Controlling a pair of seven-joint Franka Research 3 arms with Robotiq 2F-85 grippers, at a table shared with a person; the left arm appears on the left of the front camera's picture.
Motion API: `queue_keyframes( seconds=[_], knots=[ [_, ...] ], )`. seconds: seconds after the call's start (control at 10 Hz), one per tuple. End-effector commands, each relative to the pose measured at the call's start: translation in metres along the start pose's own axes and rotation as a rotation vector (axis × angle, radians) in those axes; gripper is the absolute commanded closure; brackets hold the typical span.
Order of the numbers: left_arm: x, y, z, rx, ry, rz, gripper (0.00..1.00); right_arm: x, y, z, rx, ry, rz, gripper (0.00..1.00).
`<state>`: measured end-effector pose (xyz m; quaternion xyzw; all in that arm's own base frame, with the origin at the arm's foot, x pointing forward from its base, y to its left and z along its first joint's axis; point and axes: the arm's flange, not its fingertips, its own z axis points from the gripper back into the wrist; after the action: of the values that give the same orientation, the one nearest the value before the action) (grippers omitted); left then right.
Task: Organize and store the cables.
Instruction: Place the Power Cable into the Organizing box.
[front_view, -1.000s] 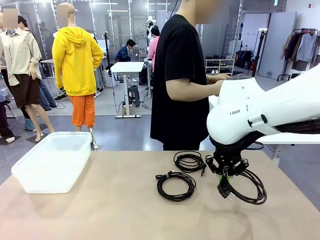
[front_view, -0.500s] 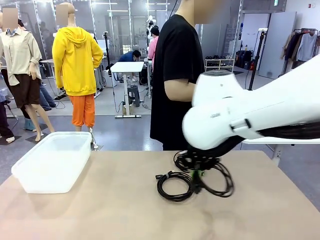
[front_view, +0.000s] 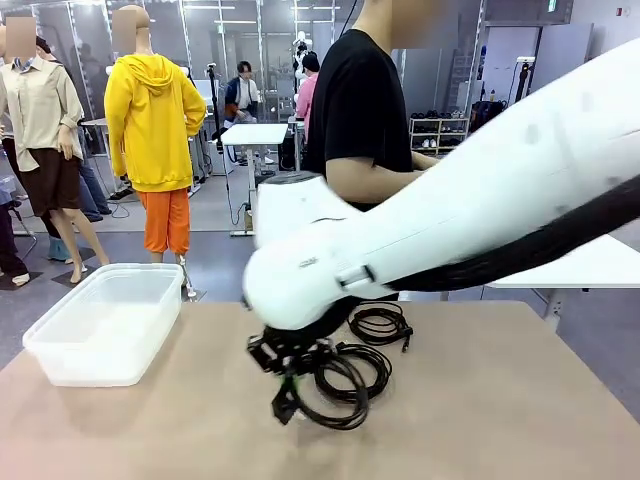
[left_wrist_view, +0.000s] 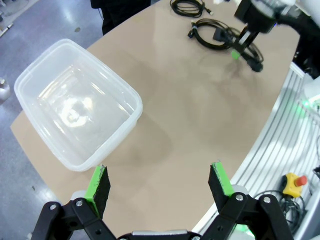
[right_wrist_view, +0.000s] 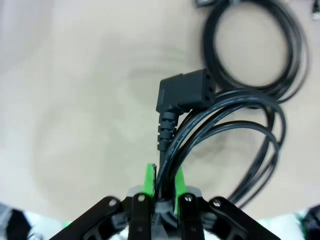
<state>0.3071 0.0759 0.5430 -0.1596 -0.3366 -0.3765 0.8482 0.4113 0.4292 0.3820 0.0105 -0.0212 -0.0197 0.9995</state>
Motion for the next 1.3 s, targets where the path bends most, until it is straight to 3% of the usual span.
queue_keyframes(
  seconds=[0.0,0.3,0.6,0.7,0.8,0.9,1.0,1.2],
  knots=[
    [-0.001,0.001,0.0,-0.01,-0.007,-0.011,0.0,0.017,0.053,-0.012,-0.07,0.015,-0.025,0.82],
    [-0.001,0.001,0.0,-0.01,-0.007,-0.011,0.0,0.007,0.079,-0.051,-0.106,0.052,-0.008,0.82],
    [-0.001,0.001,0.0,-0.01,-0.007,-0.011,0.0,0.002,0.071,-0.079,-0.108,0.077,0.028,0.82],
    [-0.001,0.001,0.0,-0.01,-0.007,-0.011,0.0,0.0,0.067,-0.083,-0.091,0.094,0.035,0.51],
    [-0.001,0.001,0.0,-0.01,-0.007,-0.011,0.0,-0.003,0.062,-0.08,-0.087,0.083,0.043,0.4],
    [-0.001,0.001,0.0,-0.01,-0.007,-0.011,0.0,-0.005,0.057,-0.072,-0.08,0.067,0.038,0.09],
    [-0.001,0.001,0.0,-0.01,-0.007,-0.011,0.0,-0.007,0.05,-0.061,-0.061,0.062,0.038,0.0],
    [0.0,0.0,0.0,0.0,0.0,0.0,0.0,-0.014,0.02,-0.021,0.042,0.013,0.059,0.0]
  ],
)
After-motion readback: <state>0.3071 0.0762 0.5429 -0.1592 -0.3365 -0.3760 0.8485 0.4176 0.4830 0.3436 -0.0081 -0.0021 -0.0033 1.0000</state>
